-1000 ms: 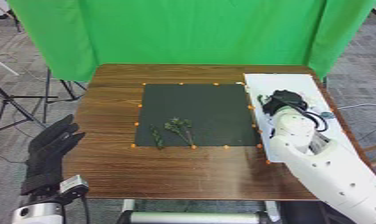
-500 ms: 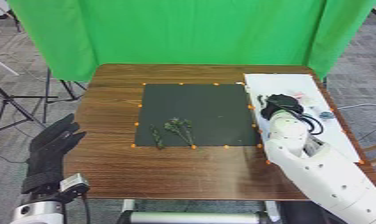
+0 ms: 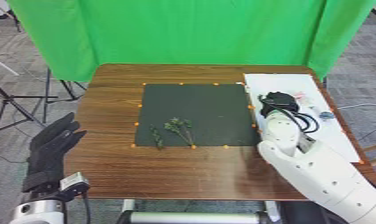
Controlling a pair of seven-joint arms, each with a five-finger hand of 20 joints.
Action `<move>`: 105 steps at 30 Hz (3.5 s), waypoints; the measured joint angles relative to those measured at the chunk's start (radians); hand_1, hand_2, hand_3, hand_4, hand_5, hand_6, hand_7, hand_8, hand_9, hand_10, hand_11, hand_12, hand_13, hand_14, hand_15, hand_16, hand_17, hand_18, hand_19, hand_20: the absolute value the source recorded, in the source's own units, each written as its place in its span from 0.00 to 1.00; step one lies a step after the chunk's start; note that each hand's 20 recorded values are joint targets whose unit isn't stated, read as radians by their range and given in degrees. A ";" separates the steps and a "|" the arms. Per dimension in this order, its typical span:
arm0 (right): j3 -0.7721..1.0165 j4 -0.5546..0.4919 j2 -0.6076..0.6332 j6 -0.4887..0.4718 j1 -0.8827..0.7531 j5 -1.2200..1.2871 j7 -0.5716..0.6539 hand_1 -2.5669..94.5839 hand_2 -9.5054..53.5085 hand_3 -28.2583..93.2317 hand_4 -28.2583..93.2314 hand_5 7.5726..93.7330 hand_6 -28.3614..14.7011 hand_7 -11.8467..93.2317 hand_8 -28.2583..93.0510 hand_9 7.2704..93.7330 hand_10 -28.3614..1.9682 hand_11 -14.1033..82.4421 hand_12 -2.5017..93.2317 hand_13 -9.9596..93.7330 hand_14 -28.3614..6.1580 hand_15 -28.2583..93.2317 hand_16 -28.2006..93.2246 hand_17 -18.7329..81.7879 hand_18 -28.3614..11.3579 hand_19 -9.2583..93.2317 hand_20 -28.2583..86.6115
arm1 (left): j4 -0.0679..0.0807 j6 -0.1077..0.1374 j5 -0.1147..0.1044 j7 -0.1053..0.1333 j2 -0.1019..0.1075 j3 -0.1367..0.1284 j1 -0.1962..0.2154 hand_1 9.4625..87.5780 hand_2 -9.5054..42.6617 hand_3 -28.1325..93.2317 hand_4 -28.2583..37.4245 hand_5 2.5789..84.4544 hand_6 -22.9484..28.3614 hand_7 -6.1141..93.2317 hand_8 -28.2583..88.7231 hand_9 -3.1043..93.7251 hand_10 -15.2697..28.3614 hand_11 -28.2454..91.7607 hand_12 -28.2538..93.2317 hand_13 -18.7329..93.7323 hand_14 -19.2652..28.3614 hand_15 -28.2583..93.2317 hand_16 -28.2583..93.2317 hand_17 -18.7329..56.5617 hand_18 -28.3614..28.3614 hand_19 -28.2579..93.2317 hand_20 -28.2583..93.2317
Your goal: Arrange flowers
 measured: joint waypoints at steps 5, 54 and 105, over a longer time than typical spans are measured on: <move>-0.006 0.010 0.000 0.033 0.002 -0.007 -0.002 0.57 0.06 0.83 0.00 0.85 0.60 0.37 0.32 0.90 0.56 0.48 0.32 0.90 0.67 0.75 0.39 0.78 0.33 1.00 0.43 | 0.000 -0.002 0.002 -0.003 -0.006 -0.001 0.000 0.22 0.28 0.93 0.18 0.43 0.63 0.23 0.14 0.35 0.79 0.54 0.27 0.37 0.97 0.77 0.09 0.13 0.88 0.73 0.26; 0.007 -0.335 -0.080 -0.002 -0.234 -0.048 -0.040 0.55 0.02 0.85 0.02 0.90 0.57 0.33 0.34 0.93 0.51 0.54 0.29 0.94 0.66 0.75 0.40 0.80 0.29 1.00 0.52 | -0.009 0.016 -0.032 0.038 0.051 -0.046 0.063 0.22 0.28 0.93 0.18 0.43 0.63 0.23 0.14 0.35 0.78 0.54 0.27 0.38 0.96 0.77 0.09 0.13 0.88 0.73 0.27; 0.209 -0.456 0.047 0.120 -0.245 -0.007 -0.043 0.29 0.21 0.85 0.07 0.64 0.38 0.24 0.17 0.64 0.16 0.41 0.22 0.75 0.39 0.80 0.37 0.69 0.24 1.00 0.39 | -0.019 0.043 -0.059 0.069 0.075 -0.051 0.088 0.23 0.28 0.93 0.17 0.43 0.63 0.23 0.14 0.35 0.78 0.54 0.27 0.37 0.97 0.77 0.09 0.13 0.88 0.73 0.26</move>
